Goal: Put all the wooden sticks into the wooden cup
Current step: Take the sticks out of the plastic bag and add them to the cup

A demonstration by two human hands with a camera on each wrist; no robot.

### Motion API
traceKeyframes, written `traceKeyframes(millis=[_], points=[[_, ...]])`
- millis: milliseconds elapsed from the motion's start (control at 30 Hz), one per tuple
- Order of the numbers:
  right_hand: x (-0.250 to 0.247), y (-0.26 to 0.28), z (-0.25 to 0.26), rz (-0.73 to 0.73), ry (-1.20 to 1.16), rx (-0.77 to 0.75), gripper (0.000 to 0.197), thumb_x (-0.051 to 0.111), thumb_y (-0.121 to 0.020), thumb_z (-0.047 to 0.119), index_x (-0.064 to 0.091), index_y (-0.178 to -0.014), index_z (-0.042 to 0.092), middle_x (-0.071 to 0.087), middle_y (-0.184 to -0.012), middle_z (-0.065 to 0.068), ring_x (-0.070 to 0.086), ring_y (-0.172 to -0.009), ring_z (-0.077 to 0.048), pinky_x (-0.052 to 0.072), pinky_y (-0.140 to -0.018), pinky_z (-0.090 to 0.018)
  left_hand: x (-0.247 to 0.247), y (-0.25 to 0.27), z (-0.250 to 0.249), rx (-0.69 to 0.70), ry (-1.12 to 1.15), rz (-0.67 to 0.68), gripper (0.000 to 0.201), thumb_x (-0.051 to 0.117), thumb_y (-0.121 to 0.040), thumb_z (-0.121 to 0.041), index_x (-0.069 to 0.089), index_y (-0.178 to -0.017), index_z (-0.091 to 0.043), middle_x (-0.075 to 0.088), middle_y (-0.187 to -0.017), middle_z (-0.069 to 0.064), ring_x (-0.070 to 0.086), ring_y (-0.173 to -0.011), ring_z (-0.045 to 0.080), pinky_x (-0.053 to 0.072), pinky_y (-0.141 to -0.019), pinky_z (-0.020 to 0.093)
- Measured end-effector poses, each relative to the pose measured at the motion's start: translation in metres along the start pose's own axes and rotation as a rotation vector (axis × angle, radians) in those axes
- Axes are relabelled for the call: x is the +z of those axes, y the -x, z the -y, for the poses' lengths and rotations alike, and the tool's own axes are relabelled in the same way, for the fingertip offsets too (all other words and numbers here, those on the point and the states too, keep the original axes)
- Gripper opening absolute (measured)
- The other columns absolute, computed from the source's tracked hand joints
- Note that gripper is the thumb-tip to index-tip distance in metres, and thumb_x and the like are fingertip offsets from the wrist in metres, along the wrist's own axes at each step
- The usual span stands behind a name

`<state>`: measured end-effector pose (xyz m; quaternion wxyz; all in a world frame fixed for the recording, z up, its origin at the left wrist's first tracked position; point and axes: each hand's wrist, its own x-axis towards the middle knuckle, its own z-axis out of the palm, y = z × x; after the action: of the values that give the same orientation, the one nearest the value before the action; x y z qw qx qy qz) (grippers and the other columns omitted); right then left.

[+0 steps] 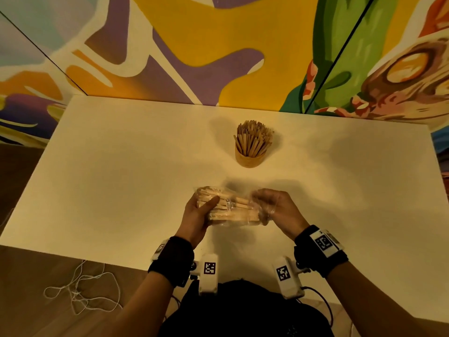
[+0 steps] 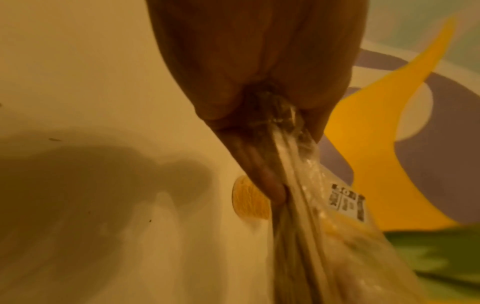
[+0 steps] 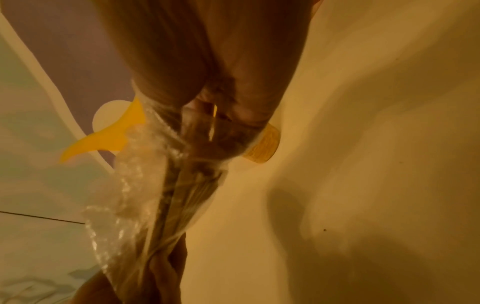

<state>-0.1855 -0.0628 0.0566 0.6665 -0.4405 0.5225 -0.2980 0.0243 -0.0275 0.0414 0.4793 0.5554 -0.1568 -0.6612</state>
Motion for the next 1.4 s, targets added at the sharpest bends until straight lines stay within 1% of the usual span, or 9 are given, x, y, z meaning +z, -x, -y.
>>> traceKeyframes(millis=[100, 200, 300, 400, 733, 933, 1033, 1200, 1400], points=[[-0.004, -0.001, -0.001, -0.094, -0.044, -0.048, 0.025, 0.051, -0.085, -0.02, 0.068, -0.097, -0.005, 0.069, -0.068, 0.004, 0.047, -0.045, -0.01, 0.035, -0.039, -0.018, 0.004, 0.005, -0.005, 0.023, -0.138, 0.08, 0.028, 0.061, -0.091, -0.011, 0.059, -0.119, -0.016, 0.07, -0.108, 0.009, 0.07, -0.094, 0.03, 0.06, -0.068, 0.046], [-0.009, -0.001, 0.001, -0.127, -0.125, -0.08, 0.016, 0.062, -0.084, -0.01, 0.069, -0.091, 0.003, 0.07, -0.066, 0.003, 0.049, -0.042, -0.007, 0.034, -0.039, -0.017, 0.011, 0.011, -0.013, 0.079, -0.274, 0.031, 0.022, 0.049, -0.098, -0.034, 0.063, -0.108, -0.02, 0.073, -0.093, 0.002, 0.071, -0.078, 0.024, 0.058, -0.054, 0.039], [-0.007, 0.002, 0.004, -0.102, -0.138, -0.118, 0.013, 0.072, -0.079, 0.005, 0.071, -0.092, 0.004, 0.072, -0.071, 0.001, 0.052, -0.046, -0.013, 0.038, -0.039, -0.017, 0.015, 0.011, -0.012, 0.237, -0.342, -0.06, 0.026, 0.041, -0.103, -0.03, 0.059, -0.099, -0.012, 0.065, -0.077, 0.008, 0.063, -0.058, 0.021, 0.05, -0.042, 0.03], [0.0, 0.003, 0.002, -0.23, -0.176, -0.183, 0.013, 0.066, -0.083, -0.009, 0.067, -0.095, -0.004, 0.069, -0.075, -0.002, 0.058, -0.05, -0.008, 0.042, -0.041, -0.016, 0.022, 0.01, -0.007, 0.299, -0.302, -0.109, 0.027, 0.037, -0.105, -0.026, 0.053, -0.092, -0.009, 0.054, -0.071, 0.008, 0.056, -0.052, 0.018, 0.043, -0.039, 0.026], [-0.001, 0.01, -0.01, -0.243, -0.047, -0.163, 0.011, 0.066, -0.082, -0.005, 0.069, -0.084, 0.005, 0.07, -0.074, 0.002, 0.061, -0.059, -0.008, 0.043, -0.047, -0.02, 0.013, 0.018, -0.013, 0.184, -0.345, 0.135, 0.019, 0.047, -0.098, -0.024, 0.057, -0.098, -0.007, 0.058, -0.077, 0.006, 0.058, -0.057, 0.019, 0.047, -0.04, 0.026], [-0.009, 0.009, -0.009, -0.29, -0.221, -0.104, 0.013, 0.067, -0.084, 0.001, 0.075, -0.08, 0.011, 0.065, -0.06, -0.006, 0.049, -0.046, -0.014, 0.038, -0.042, -0.021, 0.005, 0.015, -0.017, 0.216, -0.328, 0.019, 0.022, 0.046, -0.102, -0.022, 0.062, -0.093, -0.009, 0.063, -0.072, 0.005, 0.054, -0.052, 0.016, 0.042, -0.04, 0.024], [-0.009, 0.01, -0.006, -0.248, -0.169, -0.134, 0.006, 0.066, -0.086, 0.0, 0.07, -0.087, -0.003, 0.065, -0.058, -0.001, 0.049, -0.045, -0.012, 0.038, -0.042, -0.02, 0.004, 0.015, -0.014, 0.207, -0.292, -0.009, 0.022, 0.044, -0.102, -0.023, 0.061, -0.091, -0.015, 0.061, -0.072, 0.001, 0.052, -0.052, 0.013, 0.037, -0.039, 0.022], [0.001, 0.009, -0.002, -0.178, -0.055, -0.193, 0.002, 0.069, -0.083, 0.001, 0.069, -0.082, 0.0, 0.069, -0.068, 0.01, 0.063, -0.065, -0.002, 0.048, -0.053, -0.017, 0.016, 0.018, -0.008, 0.176, -0.258, 0.085, 0.014, 0.047, -0.089, -0.026, 0.055, -0.097, -0.017, 0.052, -0.07, -0.001, 0.045, -0.051, 0.012, 0.028, -0.044, 0.021], [-0.012, 0.008, 0.003, -0.25, -0.086, -0.188, 0.006, 0.074, -0.078, 0.002, 0.072, -0.081, -0.002, 0.07, -0.07, -0.004, 0.064, -0.061, -0.01, 0.047, -0.051, -0.02, 0.017, 0.019, -0.012, 0.167, -0.191, 0.065, 0.004, 0.053, -0.096, -0.019, 0.055, -0.092, -0.018, 0.054, -0.072, -0.001, 0.044, -0.054, 0.014, 0.029, -0.043, 0.021]])
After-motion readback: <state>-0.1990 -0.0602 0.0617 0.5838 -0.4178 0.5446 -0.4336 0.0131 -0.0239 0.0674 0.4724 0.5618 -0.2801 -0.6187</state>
